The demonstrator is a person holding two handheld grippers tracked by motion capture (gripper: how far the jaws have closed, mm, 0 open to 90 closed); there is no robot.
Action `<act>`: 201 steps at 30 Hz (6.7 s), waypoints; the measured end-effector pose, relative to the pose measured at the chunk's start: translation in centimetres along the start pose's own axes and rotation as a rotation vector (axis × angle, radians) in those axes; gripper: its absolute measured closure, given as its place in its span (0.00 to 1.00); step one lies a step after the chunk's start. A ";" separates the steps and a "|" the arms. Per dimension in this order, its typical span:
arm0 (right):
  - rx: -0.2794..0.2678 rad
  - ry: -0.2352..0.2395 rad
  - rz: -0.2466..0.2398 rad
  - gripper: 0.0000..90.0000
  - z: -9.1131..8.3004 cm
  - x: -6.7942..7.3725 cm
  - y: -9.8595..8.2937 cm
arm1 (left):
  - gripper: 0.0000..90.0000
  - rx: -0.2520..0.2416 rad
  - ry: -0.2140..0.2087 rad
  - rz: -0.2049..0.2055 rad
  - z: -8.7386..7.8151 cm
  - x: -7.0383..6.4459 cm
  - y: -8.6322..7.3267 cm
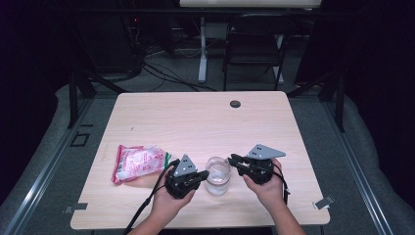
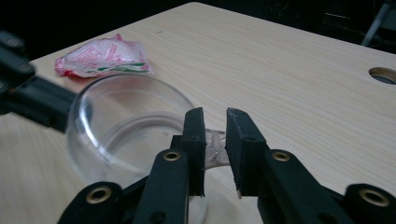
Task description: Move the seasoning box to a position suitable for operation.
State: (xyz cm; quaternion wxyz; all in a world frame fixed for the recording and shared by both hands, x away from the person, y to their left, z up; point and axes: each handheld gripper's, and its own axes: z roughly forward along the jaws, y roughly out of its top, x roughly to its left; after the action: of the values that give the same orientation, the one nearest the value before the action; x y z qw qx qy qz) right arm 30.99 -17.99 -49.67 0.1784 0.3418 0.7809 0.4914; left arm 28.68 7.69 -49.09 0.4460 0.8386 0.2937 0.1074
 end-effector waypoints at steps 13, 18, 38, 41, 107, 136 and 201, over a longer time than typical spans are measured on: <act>-0.046 0.037 -0.071 0.67 -3.8 2.1 -0.5 | 0.92 -0.023 -0.005 0.038 0.1 0.1 2.7; -0.044 0.030 -0.082 0.61 -3.8 2.4 -0.7 | 0.88 -0.030 0.005 0.056 0.2 0.0 3.5; -0.049 0.020 -0.037 0.73 -2.7 0.7 -0.4 | 0.73 0.055 0.085 0.017 2.5 0.9 0.4; -0.048 0.015 -0.030 0.73 -2.5 0.4 -0.4 | 0.73 0.047 0.084 0.006 2.8 1.0 0.0; 0.017 -0.024 0.019 0.63 -1.9 0.6 -2.3 | 0.58 -0.125 0.345 -0.177 -9.2 11.8 -8.7; 0.026 -0.046 0.057 0.59 -1.7 -0.2 -3.0 | 0.36 0.048 0.391 -0.021 -5.4 9.0 -8.5; 0.020 -0.060 0.070 0.57 -1.6 -0.5 -3.2 | 1.00 -0.080 0.575 -0.235 -11.2 14.5 -9.5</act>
State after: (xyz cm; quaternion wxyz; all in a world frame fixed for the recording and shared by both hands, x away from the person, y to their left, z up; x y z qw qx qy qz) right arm 29.19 -20.33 -51.80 0.1811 0.3850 0.7677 0.4792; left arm 31.59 27.94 -51.51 0.3865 0.7160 0.4984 0.2993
